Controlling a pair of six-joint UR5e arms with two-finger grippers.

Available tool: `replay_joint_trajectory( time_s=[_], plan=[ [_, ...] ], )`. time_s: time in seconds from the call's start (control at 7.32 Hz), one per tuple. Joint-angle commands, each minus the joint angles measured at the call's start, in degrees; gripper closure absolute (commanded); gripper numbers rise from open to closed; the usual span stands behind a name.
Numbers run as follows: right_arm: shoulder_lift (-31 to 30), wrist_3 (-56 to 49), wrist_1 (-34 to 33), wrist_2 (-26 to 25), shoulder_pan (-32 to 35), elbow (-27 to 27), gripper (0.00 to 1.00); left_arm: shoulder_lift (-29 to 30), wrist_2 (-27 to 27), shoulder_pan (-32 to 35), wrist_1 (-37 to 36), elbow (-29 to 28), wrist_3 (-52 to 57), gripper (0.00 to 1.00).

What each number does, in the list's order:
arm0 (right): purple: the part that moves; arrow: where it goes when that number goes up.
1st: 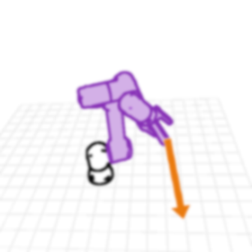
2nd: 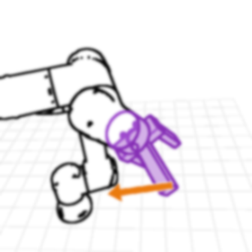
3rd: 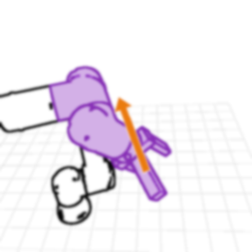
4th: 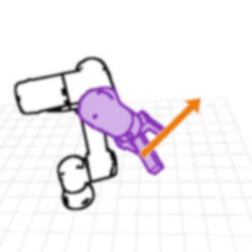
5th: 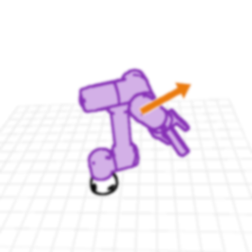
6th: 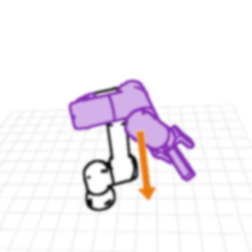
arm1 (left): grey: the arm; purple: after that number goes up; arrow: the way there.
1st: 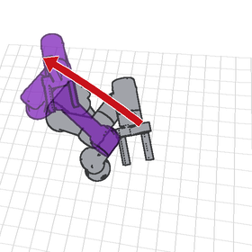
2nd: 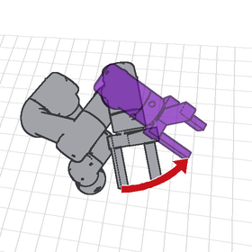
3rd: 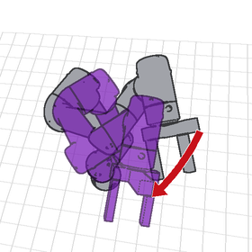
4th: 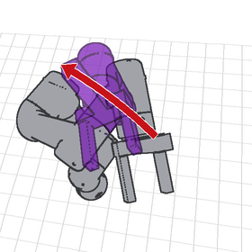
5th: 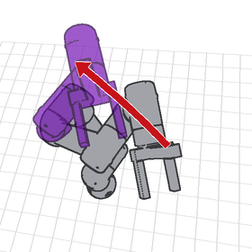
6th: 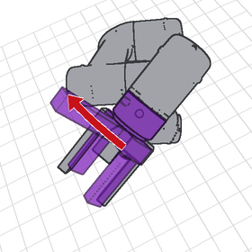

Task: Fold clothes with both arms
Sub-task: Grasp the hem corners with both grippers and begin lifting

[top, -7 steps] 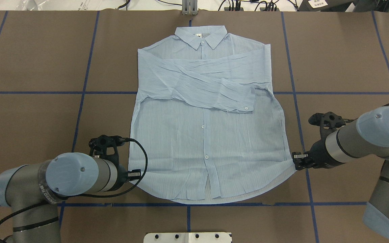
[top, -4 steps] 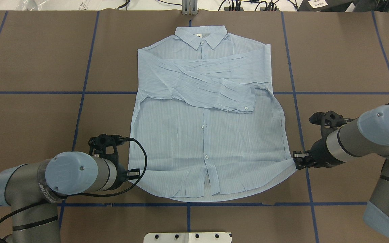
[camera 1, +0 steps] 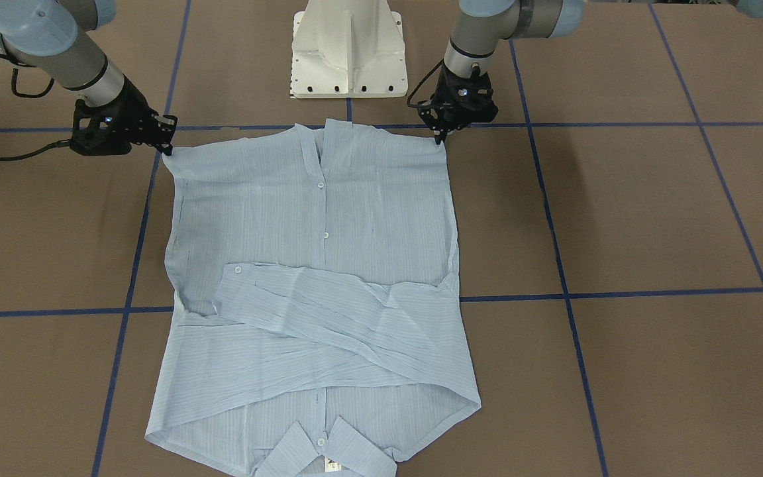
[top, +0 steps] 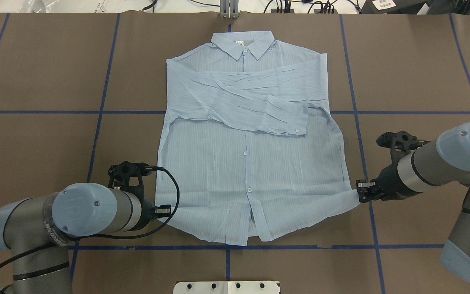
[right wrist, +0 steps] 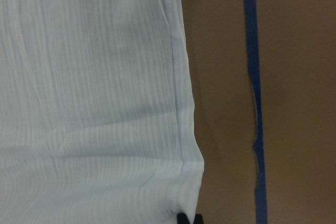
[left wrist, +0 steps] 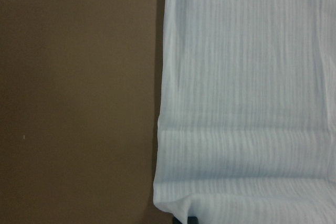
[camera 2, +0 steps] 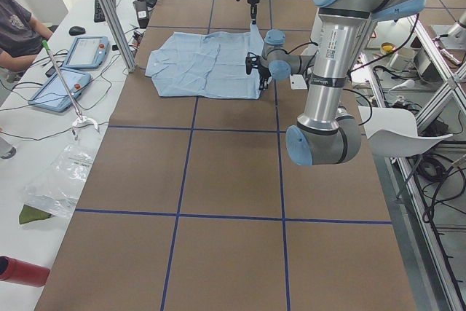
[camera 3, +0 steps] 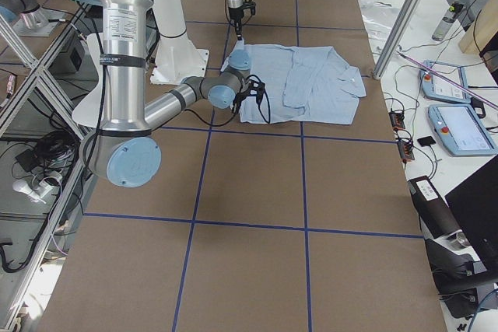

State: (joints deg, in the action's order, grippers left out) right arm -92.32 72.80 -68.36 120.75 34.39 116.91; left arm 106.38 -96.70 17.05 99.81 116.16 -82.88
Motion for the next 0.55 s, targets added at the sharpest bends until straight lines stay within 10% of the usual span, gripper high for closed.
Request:
replay_joint_trajectory(
  time_s=[0.0,0.41],
  plan=[
    [0.0,0.0,0.2,1.8,1.1,0.2,1.0,-0.3,-1.2,0.0,0.1,1.5,0.0,1.0],
    [-0.1,-1.1,0.3,8.3,7.6,0.2,1.0,-0.4,-1.5,-0.1,0.4,1.7,1.0,1.0]
  ],
)
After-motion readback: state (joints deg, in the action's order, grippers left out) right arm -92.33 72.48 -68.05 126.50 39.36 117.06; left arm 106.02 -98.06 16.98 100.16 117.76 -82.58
